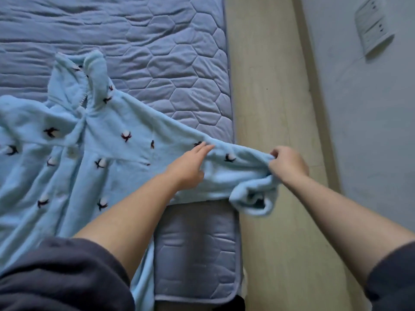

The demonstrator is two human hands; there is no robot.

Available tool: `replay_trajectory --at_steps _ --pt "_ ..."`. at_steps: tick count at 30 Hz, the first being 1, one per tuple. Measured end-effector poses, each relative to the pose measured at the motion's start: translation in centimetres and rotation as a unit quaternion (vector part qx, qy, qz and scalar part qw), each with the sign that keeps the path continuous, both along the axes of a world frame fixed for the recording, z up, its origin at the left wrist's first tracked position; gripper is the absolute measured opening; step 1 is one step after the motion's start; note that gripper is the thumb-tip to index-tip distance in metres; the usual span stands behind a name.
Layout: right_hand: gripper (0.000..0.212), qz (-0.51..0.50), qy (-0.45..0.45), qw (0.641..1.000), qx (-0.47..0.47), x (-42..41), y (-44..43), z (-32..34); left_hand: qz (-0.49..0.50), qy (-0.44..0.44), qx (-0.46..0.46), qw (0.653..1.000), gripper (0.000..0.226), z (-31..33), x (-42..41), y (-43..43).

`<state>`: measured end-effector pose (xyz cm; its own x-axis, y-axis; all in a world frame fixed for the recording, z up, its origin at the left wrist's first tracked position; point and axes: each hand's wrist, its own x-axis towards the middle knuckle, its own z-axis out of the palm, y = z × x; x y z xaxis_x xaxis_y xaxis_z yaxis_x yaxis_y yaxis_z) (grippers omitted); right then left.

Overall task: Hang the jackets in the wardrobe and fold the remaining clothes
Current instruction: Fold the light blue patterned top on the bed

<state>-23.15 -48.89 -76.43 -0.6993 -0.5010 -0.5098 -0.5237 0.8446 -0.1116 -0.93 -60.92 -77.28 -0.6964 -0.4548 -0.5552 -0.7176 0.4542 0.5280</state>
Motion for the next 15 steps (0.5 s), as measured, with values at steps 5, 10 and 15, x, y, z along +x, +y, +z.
replay_trajectory --at_steps 5,10,15 --pt "0.044 -0.017 -0.174 0.984 0.040 -0.1 3.9 -1.0 -0.118 -0.099 -0.131 0.979 0.073 0.3 -0.9 5.9" --pt "0.073 -0.117 -0.366 0.923 0.017 6.5 7.8 -3.9 -0.169 -0.160 -0.228 0.945 0.077 -1.3 1.5 8.5" --pt "0.082 -0.132 -0.311 0.934 -0.118 10.3 6.1 -5.8 -0.126 -0.128 -0.322 0.930 0.063 -0.5 4.2 7.2"
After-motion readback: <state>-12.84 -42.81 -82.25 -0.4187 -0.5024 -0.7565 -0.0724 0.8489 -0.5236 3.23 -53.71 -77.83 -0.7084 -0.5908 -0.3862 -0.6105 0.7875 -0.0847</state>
